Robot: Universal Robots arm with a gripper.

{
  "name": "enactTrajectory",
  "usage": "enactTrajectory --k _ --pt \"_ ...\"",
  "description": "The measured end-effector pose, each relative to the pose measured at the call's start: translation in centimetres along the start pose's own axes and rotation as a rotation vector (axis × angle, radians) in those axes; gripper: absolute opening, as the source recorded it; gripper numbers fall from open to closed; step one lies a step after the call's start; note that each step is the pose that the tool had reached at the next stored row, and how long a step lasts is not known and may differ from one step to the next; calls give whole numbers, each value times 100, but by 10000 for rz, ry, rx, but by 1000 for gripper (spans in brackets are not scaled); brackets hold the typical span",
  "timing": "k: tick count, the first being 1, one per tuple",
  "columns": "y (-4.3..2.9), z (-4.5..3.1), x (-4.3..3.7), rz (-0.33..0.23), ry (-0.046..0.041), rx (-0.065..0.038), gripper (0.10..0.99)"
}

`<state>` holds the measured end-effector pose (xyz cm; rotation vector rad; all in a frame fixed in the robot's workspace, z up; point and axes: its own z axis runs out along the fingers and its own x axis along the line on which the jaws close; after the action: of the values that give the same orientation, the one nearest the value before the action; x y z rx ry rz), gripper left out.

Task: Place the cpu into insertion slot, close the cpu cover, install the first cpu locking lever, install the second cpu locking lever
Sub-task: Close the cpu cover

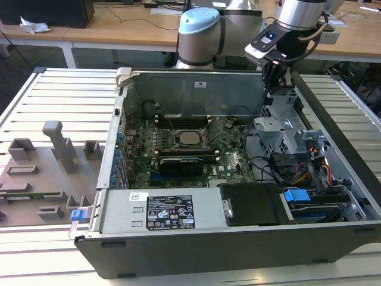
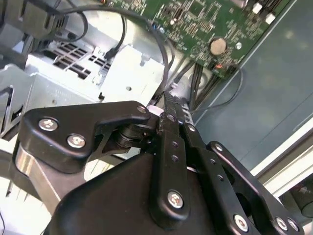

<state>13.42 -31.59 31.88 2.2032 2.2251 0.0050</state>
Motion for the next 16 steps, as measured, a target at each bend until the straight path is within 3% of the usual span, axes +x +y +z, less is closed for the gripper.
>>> enactTrajectory --k 5,7,11,16 --pt "186 2 -2 0 -1 42 106" --pt "225 6 -1 -1 2 58 106" --pt "226 42 -1 1 0 68 106" --pt "109 73 0 -1 1 68 106"
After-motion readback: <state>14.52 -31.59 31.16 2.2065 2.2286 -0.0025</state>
